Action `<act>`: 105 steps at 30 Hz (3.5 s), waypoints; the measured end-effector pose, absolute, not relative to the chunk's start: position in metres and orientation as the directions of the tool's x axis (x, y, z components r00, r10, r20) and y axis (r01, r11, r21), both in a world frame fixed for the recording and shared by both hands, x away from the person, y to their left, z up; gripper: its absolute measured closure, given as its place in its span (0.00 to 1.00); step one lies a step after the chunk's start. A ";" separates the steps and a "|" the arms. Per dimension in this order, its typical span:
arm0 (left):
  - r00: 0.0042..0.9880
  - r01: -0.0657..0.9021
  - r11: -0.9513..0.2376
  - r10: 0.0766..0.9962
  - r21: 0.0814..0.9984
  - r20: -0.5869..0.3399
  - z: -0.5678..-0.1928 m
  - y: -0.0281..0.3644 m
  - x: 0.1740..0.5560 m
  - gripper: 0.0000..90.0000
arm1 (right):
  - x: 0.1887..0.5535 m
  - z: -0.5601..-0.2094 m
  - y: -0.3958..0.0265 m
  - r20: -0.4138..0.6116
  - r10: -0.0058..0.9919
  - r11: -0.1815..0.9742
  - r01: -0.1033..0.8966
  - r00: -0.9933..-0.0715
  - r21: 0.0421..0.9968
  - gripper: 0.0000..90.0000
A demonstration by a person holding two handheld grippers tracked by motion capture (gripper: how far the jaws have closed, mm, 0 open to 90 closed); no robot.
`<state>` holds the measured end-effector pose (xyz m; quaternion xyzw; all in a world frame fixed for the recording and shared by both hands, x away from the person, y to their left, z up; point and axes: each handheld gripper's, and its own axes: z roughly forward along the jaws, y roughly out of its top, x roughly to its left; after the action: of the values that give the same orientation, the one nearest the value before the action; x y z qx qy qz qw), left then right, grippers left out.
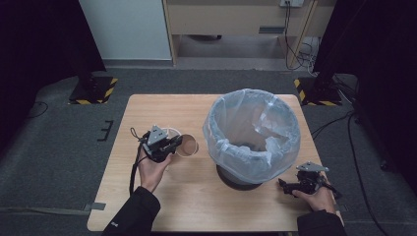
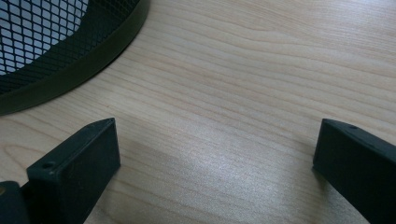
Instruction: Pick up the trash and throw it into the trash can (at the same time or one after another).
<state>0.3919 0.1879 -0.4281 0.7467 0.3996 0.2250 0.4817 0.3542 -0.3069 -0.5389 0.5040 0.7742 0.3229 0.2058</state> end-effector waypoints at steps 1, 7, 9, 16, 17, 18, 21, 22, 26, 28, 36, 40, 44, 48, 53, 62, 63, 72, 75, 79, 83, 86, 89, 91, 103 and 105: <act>0.578 0.373 -0.211 0.815 0.904 -0.048 -0.425 0.190 0.391 0.94 | 0.354 -0.539 -0.307 0.007 0.913 0.284 0.647 -0.407 0.707 0.01; 0.569 0.317 -0.166 0.821 0.934 -0.047 -0.403 0.200 0.384 0.94 | 0.354 -0.539 -0.307 0.007 0.913 0.283 0.648 -0.407 0.707 0.01; 0.567 0.300 -0.148 0.822 0.943 -0.051 -0.396 0.204 0.382 0.94 | 0.354 -0.539 -0.307 0.007 0.913 0.284 0.647 -0.407 0.707 0.01; 0.561 0.233 -0.064 0.824 0.970 -0.080 -0.373 0.217 0.374 0.94 | 0.354 -0.539 -0.307 0.007 0.913 0.283 0.648 -0.407 0.707 0.01; 0.561 0.221 -0.055 0.824 0.974 -0.080 -0.371 0.218 0.372 0.94 | 0.354 -0.539 -0.307 0.007 0.913 0.283 0.648 -0.407 0.707 0.01; 0.558 0.212 -0.048 0.826 0.976 -0.081 -0.368 0.220 0.371 0.94 | 0.355 -0.539 -0.307 0.005 0.912 0.286 0.645 -0.410 0.708 0.01; 0.553 0.186 -0.021 0.828 0.982 -0.088 -0.361 0.226 0.367 0.94 | 0.355 -0.539 -0.307 0.005 0.911 0.288 0.644 -0.412 0.709 0.01; 0.550 0.178 -0.005 0.829 0.984 -0.095 -0.358 0.227 0.366 0.94 | 0.355 -0.539 -0.306 0.005 0.911 0.287 0.644 -0.411 0.709 0.01; 0.546 0.132 0.052 0.830 0.990 -0.117 -0.344 0.236 0.358 0.94 | 0.355 -0.539 -0.306 0.003 0.911 0.289 0.643 -0.413 0.710 0.01; 0.547 0.121 0.059 0.829 0.991 -0.116 -0.342 0.238 0.357 0.94 | 0.355 -0.539 -0.306 0.003 0.911 0.289 0.642 -0.413 0.710 0.01; 0.559 0.039 0.111 0.821 0.993 -0.114 -0.319 0.243 0.341 0.94 | 0.355 -0.539 -0.306 0.007 0.912 0.285 0.644 -0.411 0.710 0.01; 0.562 0.013 0.116 0.821 0.993 -0.103 -0.312 0.245 0.337 0.94 | 0.355 -0.539 -0.306 0.005 0.912 0.286 0.643 -0.411 0.711 0.01; 0.568 -0.013 0.149 0.815 0.989 -0.115 -0.303 0.249 0.332 0.94 | 0.355 -0.539 -0.306 0.005 0.911 0.286 0.643 -0.412 0.711 0.01; 0.576 -0.030 0.164 0.809 0.986 -0.117 -0.298 0.248 0.328 0.94 | 0.355 -0.539 -0.306 0.005 0.911 0.286 0.643 -0.411 0.711 0.01; 0.598 -0.060 0.191 0.793 0.980 -0.118 -0.289 0.241 0.324 0.94 | 0.355 -0.539 -0.306 0.005 0.911 0.286 0.643 -0.412 0.711 0.01; 0.642 -0.074 0.170 0.762 0.983 -0.083 -0.273 0.213 0.331 0.94 | 0.355 -0.539 -0.306 0.004 0.911 0.289 0.642 -0.413 0.710 0.01; 0.642 -0.074 0.170 0.762 0.983 -0.083 -0.273 0.213 0.331 0.94 | 0.355 -0.539 -0.306 0.004 0.911 0.289 0.642 -0.413 0.710 0.01; 0.678 -0.071 0.156 0.732 0.985 -0.067 -0.266 0.184 0.337 0.94 | 0.355 -0.539 -0.306 0.005 0.911 0.286 0.643 -0.412 0.711 0.01; 0.693 -0.066 0.146 0.718 0.987 -0.059 -0.265 0.173 0.339 0.94 | 0.355 -0.539 -0.306 0.005 0.911 0.286 0.643 -0.412 0.711 0.01; 0.714 -0.056 0.134 0.698 0.989 -0.054 -0.266 0.156 0.342 0.94 | 0.355 -0.539 -0.306 0.005 0.911 0.286 0.643 -0.412 0.711 0.01; 0.732 -0.042 0.129 0.679 0.991 -0.057 -0.269 0.139 0.346 0.94 | 0.355 -0.539 -0.306 0.003 0.910 0.289 0.642 -0.414 0.710 0.01; 0.741 -0.030 0.127 0.668 0.992 -0.063 -0.271 0.130 0.349 0.94 | 0.355 -0.539 -0.306 0.005 0.911 0.286 0.643 -0.412 0.711 0.01; 0.748 -0.019 0.123 0.661 0.992 -0.068 -0.274 0.122 0.351 0.94 | 0.355 -0.539 -0.306 0.005 0.911 0.286 0.643 -0.412 0.711 0.01; 0.752 -0.011 0.118 0.656 0.993 -0.070 -0.276 0.117 0.353 0.94 | 0.355 -0.539 -0.306 0.005 0.911 0.286 0.643 -0.412 0.711 0.01; 0.772 0.034 0.061 0.632 0.998 -0.064 -0.286 0.084 0.365 0.94 | 0.355 -0.539 -0.306 0.005 0.911 0.286 0.642 -0.412 0.711 0.01; 0.777 0.043 0.042 0.627 0.998 -0.060 -0.288 0.079 0.367 0.94 | 0.355 -0.539 -0.306 0.005 0.911 0.286 0.643 -0.411 0.711 0.01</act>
<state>0.3675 0.0787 -0.2880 0.6574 0.2545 0.2160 0.6755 0.3550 -0.3060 -0.5391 0.5015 0.7747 0.3248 0.2068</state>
